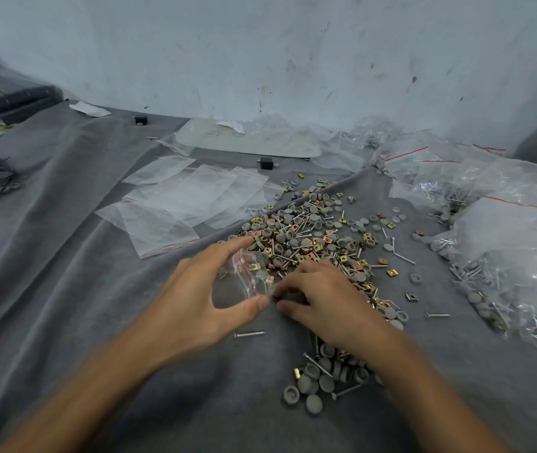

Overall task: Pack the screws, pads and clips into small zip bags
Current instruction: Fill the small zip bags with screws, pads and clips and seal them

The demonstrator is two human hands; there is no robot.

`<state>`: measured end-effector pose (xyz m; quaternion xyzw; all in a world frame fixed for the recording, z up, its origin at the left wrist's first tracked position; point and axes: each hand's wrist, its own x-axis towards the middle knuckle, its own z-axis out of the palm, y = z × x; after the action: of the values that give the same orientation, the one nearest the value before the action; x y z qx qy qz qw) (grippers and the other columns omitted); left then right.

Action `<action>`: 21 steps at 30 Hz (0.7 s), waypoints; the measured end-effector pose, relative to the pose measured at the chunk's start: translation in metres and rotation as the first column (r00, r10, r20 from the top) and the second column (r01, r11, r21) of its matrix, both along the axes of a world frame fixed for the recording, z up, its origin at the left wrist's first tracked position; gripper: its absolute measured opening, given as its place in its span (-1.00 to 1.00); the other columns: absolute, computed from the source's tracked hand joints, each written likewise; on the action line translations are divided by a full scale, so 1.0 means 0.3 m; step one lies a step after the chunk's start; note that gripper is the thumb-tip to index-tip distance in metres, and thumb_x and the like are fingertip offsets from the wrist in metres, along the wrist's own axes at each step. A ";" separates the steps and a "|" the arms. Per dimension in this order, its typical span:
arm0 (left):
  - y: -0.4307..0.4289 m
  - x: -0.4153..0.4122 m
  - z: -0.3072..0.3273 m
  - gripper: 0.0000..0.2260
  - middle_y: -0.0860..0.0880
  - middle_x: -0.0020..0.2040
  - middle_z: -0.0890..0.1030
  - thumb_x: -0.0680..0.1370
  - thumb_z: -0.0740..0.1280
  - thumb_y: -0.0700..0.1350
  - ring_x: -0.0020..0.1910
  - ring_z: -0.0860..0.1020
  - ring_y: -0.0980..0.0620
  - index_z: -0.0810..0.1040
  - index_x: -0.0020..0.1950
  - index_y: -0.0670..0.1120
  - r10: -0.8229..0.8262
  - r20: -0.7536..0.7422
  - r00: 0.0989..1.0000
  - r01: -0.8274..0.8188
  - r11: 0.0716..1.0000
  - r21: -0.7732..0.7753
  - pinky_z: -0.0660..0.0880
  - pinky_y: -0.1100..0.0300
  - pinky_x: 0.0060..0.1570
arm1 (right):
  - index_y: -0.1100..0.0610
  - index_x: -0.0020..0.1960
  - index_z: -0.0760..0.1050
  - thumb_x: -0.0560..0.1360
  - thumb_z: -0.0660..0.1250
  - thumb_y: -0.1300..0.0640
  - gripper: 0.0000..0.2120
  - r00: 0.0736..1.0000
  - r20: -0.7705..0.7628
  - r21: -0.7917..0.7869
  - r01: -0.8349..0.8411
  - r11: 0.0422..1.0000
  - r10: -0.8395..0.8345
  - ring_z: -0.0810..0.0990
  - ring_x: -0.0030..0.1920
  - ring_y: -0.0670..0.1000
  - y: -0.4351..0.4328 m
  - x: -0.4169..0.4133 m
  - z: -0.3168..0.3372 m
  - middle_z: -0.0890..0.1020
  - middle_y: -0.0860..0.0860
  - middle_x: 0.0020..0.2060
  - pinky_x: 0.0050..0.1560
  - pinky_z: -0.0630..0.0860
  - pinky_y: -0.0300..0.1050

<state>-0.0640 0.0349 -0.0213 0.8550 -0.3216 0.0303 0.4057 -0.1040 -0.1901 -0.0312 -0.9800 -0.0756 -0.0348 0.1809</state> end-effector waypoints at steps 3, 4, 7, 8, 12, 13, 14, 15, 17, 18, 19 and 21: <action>0.000 0.000 0.002 -0.26 0.35 0.44 0.39 0.34 0.37 0.41 0.46 0.33 0.25 0.25 0.49 0.35 -0.001 0.002 1.000 0.001 1.000 -0.004 0.36 0.00 0.44 | -0.14 0.15 0.60 0.59 0.34 -0.09 -0.84 0.998 0.057 -0.036 0.001 0.999 0.001 0.36 0.12 -0.07 0.001 0.001 0.001 0.47 -0.18 -0.01 0.07 0.27 -0.11; 0.001 0.000 0.002 -0.26 0.34 0.44 0.40 0.34 0.37 0.41 0.45 0.34 0.25 0.25 0.50 0.34 0.000 0.004 1.000 0.000 1.000 -0.007 0.36 0.01 0.44 | -0.13 0.13 0.61 0.60 0.33 -0.09 -0.85 0.998 0.068 -0.029 0.010 1.000 -0.008 0.38 0.12 -0.07 -0.002 0.003 0.003 0.49 -0.17 -0.01 0.11 0.32 -0.10; 0.001 0.000 0.002 -0.25 0.34 0.45 0.39 0.35 0.37 0.41 0.45 0.33 0.25 0.24 0.50 0.34 0.002 0.001 1.000 -0.002 1.000 0.002 0.36 0.01 0.44 | -0.14 0.02 0.61 0.57 0.38 -0.09 -0.92 0.994 0.086 0.086 0.063 0.994 -0.070 0.44 0.09 -0.08 -0.018 0.006 0.020 0.52 -0.20 -0.05 0.13 0.41 -0.07; 0.002 0.000 0.001 -0.25 0.34 0.45 0.38 0.35 0.36 0.42 0.46 0.33 0.24 0.23 0.50 0.34 0.000 -0.002 1.000 0.000 1.000 0.009 0.36 0.00 0.44 | -0.13 -0.02 0.61 0.56 0.39 -0.07 -0.96 0.990 0.107 0.144 0.072 0.987 -0.088 0.46 0.07 -0.10 -0.026 0.006 0.027 0.52 -0.20 -0.06 0.10 0.41 -0.09; 0.002 0.002 -0.003 -0.24 0.37 0.46 0.36 0.35 0.36 0.43 0.47 0.31 0.22 0.21 0.51 0.36 -0.007 -0.010 1.000 0.008 1.000 0.024 0.36 -0.03 0.44 | -0.09 -0.09 0.61 0.55 0.43 -0.04 -0.94 0.973 0.180 0.479 0.042 0.877 -0.146 0.53 -0.15 -0.21 -0.040 -0.001 0.046 0.59 -0.17 -0.16 -0.12 0.41 -0.28; 0.001 0.002 -0.004 -0.24 0.36 0.46 0.36 0.35 0.36 0.43 0.47 0.31 0.22 0.21 0.51 0.36 -0.007 -0.008 1.000 0.007 1.000 0.027 0.36 -0.03 0.44 | -0.07 -0.10 0.62 0.55 0.45 -0.02 -0.93 0.977 0.163 0.595 0.017 0.804 -0.141 0.52 -0.22 -0.21 -0.032 -0.002 0.050 0.61 -0.17 -0.22 -0.18 0.43 -0.30; 0.000 0.001 -0.004 -0.24 0.36 0.46 0.36 0.35 0.36 0.44 0.47 0.32 0.23 0.22 0.51 0.36 -0.006 -0.004 1.000 0.006 1.000 0.028 0.36 -0.03 0.44 | -0.04 -0.10 0.63 0.54 0.47 -0.01 -0.92 0.982 0.143 0.692 -0.012 0.722 -0.121 0.51 -0.28 -0.19 -0.021 -0.004 0.055 0.61 -0.16 -0.28 -0.23 0.44 -0.30; -0.001 0.001 -0.004 -0.24 0.35 0.46 0.37 0.35 0.36 0.43 0.46 0.32 0.23 0.23 0.51 0.34 -0.007 0.000 1.000 0.007 1.000 0.029 0.36 -0.03 0.44 | -0.03 -0.11 0.64 0.52 0.48 -0.01 -0.92 0.987 0.130 0.753 -0.037 0.657 -0.094 0.50 -0.31 -0.18 -0.009 -0.007 0.060 0.60 -0.15 -0.32 -0.27 0.44 -0.30; -0.005 -0.001 -0.001 -0.24 0.32 0.46 0.39 0.35 0.36 0.42 0.46 0.33 0.25 0.27 0.52 0.31 -0.011 0.010 1.000 0.011 1.000 0.025 0.35 -0.02 0.45 | -0.06 -0.12 0.66 0.48 0.49 -0.05 -0.91 0.993 0.116 0.780 -0.081 0.621 -0.015 0.50 -0.31 -0.18 0.016 -0.014 0.066 0.61 -0.10 -0.33 -0.29 0.44 -0.30; -0.006 -0.001 0.000 -0.25 0.31 0.46 0.39 0.36 0.36 0.41 0.46 0.34 0.26 0.28 0.52 0.29 -0.014 0.014 1.000 0.014 1.000 0.021 0.35 -0.01 0.45 | -0.08 -0.12 0.68 0.49 0.48 -0.06 -0.93 0.993 0.113 0.757 -0.101 0.646 0.023 0.52 -0.29 -0.16 0.025 -0.016 0.067 0.63 -0.05 -0.31 -0.28 0.45 -0.28; -0.006 -0.002 0.000 -0.25 0.31 0.46 0.40 0.36 0.37 0.40 0.45 0.34 0.27 0.29 0.52 0.28 -0.014 0.016 1.000 0.014 1.000 0.016 0.35 0.00 0.45 | -0.09 -0.10 0.69 0.52 0.46 -0.05 -0.93 0.992 0.113 0.724 -0.115 0.680 0.047 0.54 -0.28 -0.12 0.030 -0.018 0.066 0.65 0.00 -0.27 -0.27 0.46 -0.24; -0.004 0.000 0.000 -0.26 0.32 0.45 0.41 0.36 0.37 0.39 0.45 0.34 0.26 0.30 0.51 0.28 -0.009 0.015 1.000 0.009 1.000 0.010 0.35 0.01 0.45 | -0.03 -0.06 0.69 0.58 0.40 -0.03 -0.87 0.994 0.099 0.688 -0.096 0.719 0.039 0.54 -0.30 0.01 0.023 -0.018 0.065 0.64 0.08 -0.27 -0.27 0.46 -0.08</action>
<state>-0.0640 0.0336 -0.0215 0.8554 -0.3287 0.0334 0.3990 -0.1093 -0.1831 -0.0117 -0.8362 -0.0998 -0.0917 0.5314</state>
